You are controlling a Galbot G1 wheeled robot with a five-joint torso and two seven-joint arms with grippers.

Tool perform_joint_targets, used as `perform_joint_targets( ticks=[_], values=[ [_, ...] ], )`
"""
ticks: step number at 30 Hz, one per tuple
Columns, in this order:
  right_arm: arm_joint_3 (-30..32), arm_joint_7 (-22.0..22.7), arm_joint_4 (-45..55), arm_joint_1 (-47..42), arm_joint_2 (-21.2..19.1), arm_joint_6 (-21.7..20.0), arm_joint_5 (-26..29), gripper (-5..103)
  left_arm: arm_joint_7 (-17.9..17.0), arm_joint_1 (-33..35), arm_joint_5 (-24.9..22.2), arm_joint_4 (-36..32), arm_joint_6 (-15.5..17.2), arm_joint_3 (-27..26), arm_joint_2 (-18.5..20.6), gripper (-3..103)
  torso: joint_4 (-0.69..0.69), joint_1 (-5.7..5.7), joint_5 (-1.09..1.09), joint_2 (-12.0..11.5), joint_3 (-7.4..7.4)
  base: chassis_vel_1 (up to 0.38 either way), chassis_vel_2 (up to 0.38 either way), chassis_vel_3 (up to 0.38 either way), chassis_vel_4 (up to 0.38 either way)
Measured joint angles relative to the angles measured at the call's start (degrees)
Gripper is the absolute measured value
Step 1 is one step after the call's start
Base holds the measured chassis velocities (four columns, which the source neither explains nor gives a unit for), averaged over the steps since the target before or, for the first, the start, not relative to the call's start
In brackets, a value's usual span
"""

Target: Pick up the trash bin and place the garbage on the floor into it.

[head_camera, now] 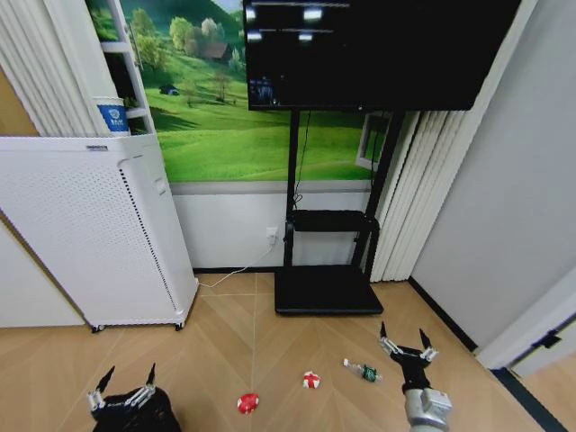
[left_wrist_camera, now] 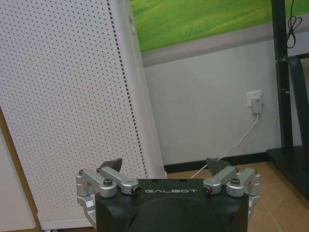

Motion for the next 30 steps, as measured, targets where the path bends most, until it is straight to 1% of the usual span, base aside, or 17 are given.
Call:
perform_joint_targets(
  ticks=[7,12,15,19,25,30],
  values=[
    [-0.2,-0.1,-0.2,-0.1,0.2,0.1,-0.2,100,-0.1,-0.1,1.1,0.4,-0.2,1.1,-0.4,98,0.0,-0.8,0.0,-2.2,-1.42,0.0,0.0,0.0,0.0],
    [-0.2,-0.1,-0.3,-0.2,0.3,0.2,-0.3,100,-0.1,-0.1,1.2,0.4,-0.2,1.4,-0.4,98,0.0,-1.05,0.0,-3.0,-1.93,0.0,0.0,0.0,0.0],
    [-0.3,-0.2,-0.6,-0.2,0.4,0.5,-0.5,100,-0.1,-0.2,1.3,0.3,-0.2,1.5,-0.4,98,0.0,-1.44,0.0,-4.1,-2.66,0.0,0.0,0.0,0.0],
    [-0.3,-0.2,-0.7,-0.3,0.5,0.7,-0.6,100,-0.2,-0.3,1.4,0.3,-0.2,1.6,-0.4,98,0.0,-1.67,0.0,-4.7,-3.06,0.0,0.0,0.0,0.0],
    [-0.3,-0.2,-0.7,-0.5,0.6,0.8,-0.6,100,-0.2,-0.5,1.8,0.2,-0.1,2.0,-0.5,98,0.0,-2.17,0.0,-6.4,-4.21,0.0,0.0,0.0,0.0],
    [-0.2,-0.2,-0.7,-0.5,0.5,0.9,-0.6,100,-0.3,-0.7,1.8,0.2,0.0,2.2,-0.4,98,0.0,-2.55,0.0,-7.3,-4.75,0.0,0.0,0.0,0.0]
  ],
)
